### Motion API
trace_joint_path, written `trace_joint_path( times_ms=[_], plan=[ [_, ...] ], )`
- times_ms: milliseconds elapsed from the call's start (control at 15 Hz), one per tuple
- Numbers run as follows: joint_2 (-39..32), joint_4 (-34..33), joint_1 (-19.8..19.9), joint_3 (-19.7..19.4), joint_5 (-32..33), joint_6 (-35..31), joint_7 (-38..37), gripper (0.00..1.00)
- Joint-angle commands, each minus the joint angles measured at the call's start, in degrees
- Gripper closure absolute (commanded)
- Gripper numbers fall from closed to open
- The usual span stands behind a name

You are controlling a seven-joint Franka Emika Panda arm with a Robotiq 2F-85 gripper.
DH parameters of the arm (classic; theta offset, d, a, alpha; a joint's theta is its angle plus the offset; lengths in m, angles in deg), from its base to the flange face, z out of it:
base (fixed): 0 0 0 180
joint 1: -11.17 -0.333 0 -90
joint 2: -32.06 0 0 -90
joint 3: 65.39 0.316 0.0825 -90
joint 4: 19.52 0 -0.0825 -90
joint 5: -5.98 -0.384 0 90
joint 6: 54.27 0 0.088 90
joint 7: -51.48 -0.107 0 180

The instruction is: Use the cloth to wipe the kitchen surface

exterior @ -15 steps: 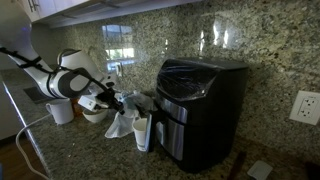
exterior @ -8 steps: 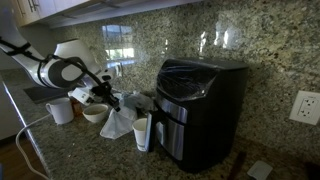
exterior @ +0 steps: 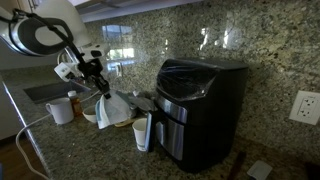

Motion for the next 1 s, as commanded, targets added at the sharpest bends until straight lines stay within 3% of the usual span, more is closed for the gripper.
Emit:
trace_joint_path(
  times_ms=[0,267,533,933],
  plan=[
    [7.79,3.59,7.65,6.59,-3.17,8.46,2.04,0.98],
    [13.62,6.60,12.28,9.95,-4.50,14.99,1.33,0.98],
    [16.27,9.88,14.22,10.79,-7.37,18.60,1.54,0.98],
    [12.36,15.39,13.86,11.81,-11.33,13.32,2.76,0.98]
  ],
)
